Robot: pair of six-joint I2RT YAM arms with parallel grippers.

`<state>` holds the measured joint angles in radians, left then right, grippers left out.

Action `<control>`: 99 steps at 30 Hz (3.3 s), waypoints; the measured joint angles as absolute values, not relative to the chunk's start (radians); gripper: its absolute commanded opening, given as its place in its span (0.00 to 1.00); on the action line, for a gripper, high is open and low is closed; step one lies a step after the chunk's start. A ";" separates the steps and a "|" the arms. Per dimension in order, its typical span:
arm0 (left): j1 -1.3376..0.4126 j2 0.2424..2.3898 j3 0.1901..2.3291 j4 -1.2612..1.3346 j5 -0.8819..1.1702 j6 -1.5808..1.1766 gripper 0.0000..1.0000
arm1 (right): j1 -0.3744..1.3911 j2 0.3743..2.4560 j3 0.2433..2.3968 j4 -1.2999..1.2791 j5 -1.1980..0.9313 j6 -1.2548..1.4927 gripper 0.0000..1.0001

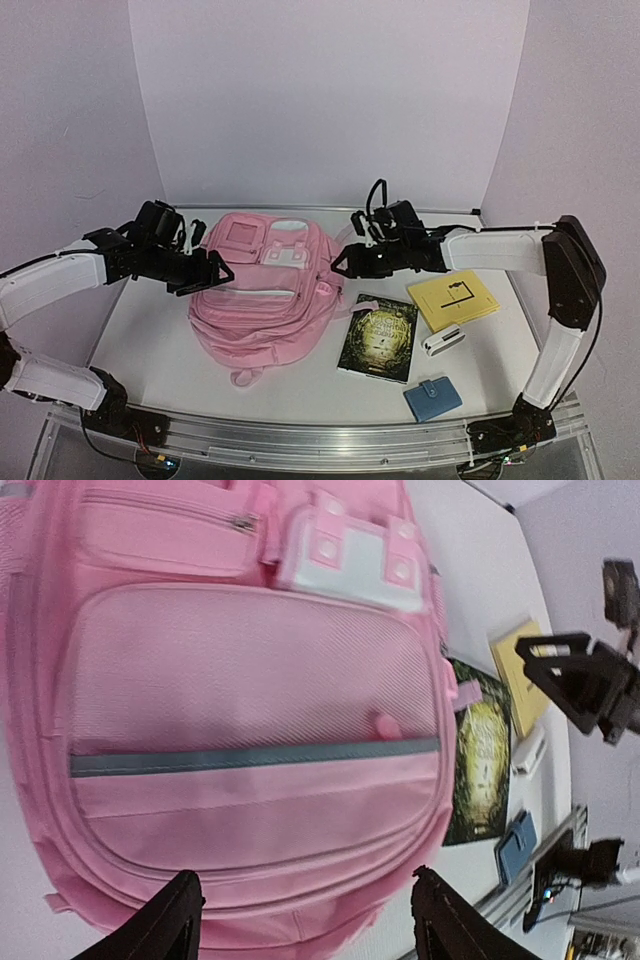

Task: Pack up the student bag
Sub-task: Zip the student bag at the center of the board, then adjust the student bag at the center of the board.

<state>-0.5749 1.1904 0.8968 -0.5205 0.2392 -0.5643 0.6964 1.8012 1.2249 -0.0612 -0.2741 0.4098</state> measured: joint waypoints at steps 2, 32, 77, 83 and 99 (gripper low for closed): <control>-0.527 1.188 0.882 -0.515 0.225 -0.603 0.73 | 0.696 1.841 1.261 -0.060 -0.295 0.408 0.51; -0.439 1.220 0.653 -0.353 0.187 -0.844 0.55 | 0.630 2.172 1.465 0.052 -0.619 0.378 0.26; -0.366 1.448 0.885 -0.277 0.168 -0.651 0.75 | 0.836 1.948 1.131 0.248 -0.629 0.498 0.13; -0.370 1.222 0.798 -0.370 0.103 -0.714 0.85 | 0.883 1.938 1.133 0.222 -0.620 0.481 0.13; -0.366 1.119 0.531 -0.372 0.141 -0.873 0.67 | 0.916 1.793 1.139 0.026 -0.377 0.365 0.54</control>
